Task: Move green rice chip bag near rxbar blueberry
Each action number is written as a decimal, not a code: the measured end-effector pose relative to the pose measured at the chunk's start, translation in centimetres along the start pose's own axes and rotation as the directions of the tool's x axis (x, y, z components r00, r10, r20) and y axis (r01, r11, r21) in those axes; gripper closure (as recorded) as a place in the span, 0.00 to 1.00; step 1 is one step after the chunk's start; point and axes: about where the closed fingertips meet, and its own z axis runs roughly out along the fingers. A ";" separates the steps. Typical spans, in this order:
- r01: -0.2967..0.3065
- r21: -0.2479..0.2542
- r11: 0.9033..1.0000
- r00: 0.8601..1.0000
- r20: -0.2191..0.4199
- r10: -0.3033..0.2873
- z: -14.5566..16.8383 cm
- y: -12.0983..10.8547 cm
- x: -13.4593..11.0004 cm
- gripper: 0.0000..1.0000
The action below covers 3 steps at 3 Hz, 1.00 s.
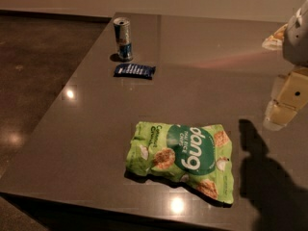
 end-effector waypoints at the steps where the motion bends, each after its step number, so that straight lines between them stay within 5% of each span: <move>1: 0.000 0.000 1.000 1.000 0.000 0.000 0.0 0.0 0.0 0.00; 3: 0.034 -0.036 0.999 0.999 0.039 -0.032 0.4 1.5 -2.0 0.00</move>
Offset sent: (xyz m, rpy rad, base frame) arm -0.0047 0.0162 -0.0019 0.0210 0.0506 0.0315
